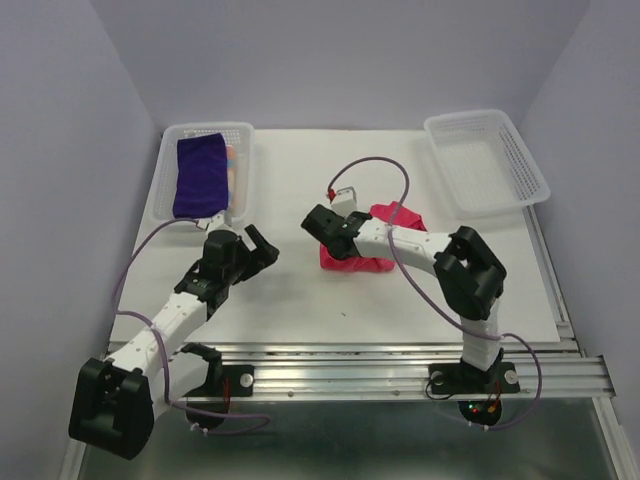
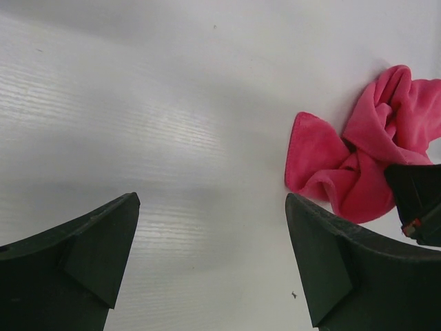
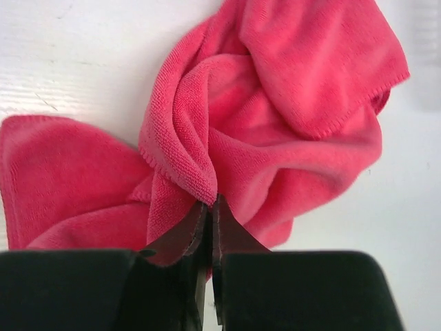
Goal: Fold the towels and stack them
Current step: Flatten out the crumpled towel
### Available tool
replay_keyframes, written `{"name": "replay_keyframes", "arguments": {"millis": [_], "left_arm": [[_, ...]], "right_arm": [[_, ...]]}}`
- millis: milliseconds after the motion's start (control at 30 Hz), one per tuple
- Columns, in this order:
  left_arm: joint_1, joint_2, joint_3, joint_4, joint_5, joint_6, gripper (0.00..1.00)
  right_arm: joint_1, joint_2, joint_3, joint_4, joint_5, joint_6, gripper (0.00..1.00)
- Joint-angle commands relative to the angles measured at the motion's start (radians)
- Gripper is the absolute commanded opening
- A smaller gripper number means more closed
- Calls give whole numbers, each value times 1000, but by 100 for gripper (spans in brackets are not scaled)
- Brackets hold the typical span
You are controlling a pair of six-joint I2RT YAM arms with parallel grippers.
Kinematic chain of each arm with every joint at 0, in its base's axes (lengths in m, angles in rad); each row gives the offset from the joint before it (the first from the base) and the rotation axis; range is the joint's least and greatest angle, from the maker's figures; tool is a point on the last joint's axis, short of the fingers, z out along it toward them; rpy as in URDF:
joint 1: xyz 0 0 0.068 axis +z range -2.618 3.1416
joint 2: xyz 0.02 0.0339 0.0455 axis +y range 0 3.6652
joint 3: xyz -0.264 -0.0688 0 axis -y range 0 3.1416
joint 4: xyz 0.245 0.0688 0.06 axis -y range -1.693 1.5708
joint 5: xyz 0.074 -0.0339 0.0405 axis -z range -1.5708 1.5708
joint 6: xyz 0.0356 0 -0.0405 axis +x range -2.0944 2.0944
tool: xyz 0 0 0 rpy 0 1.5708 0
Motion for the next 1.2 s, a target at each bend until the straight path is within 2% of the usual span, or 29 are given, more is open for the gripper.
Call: {"name": "replay_keyframes", "arguments": {"millis": [0, 133, 233, 367, 533, 667, 867, 1067, 1167], "left_arm": [[-39, 43, 8, 72, 21, 17, 99], [-128, 101, 34, 109, 21, 21, 99], [-184, 164, 47, 113, 9, 13, 99], [-265, 233, 43, 148, 15, -10, 99], [-386, 307, 60, 233, 55, -35, 99], [-486, 405, 110, 233, 17, -45, 99], [-529, 496, 193, 233, -49, -56, 98], [-569, 583, 254, 227, -46, -55, 84], [-599, 634, 291, 201, -63, -47, 72]], "right_arm": [[3, -205, -176, 78, -7, 115, 2], [4, -499, -488, 147, -179, 185, 1], [3, -671, -604, 132, -225, 233, 1], [3, -843, -818, 158, -291, 328, 1], [3, -940, -946, 302, -354, 359, 1], [3, -948, -966, 336, -371, 359, 1], [4, -957, -960, 319, -366, 343, 1], [3, -986, -976, 307, -350, 346, 1], [3, -1006, -979, 302, -336, 348, 1]]}}
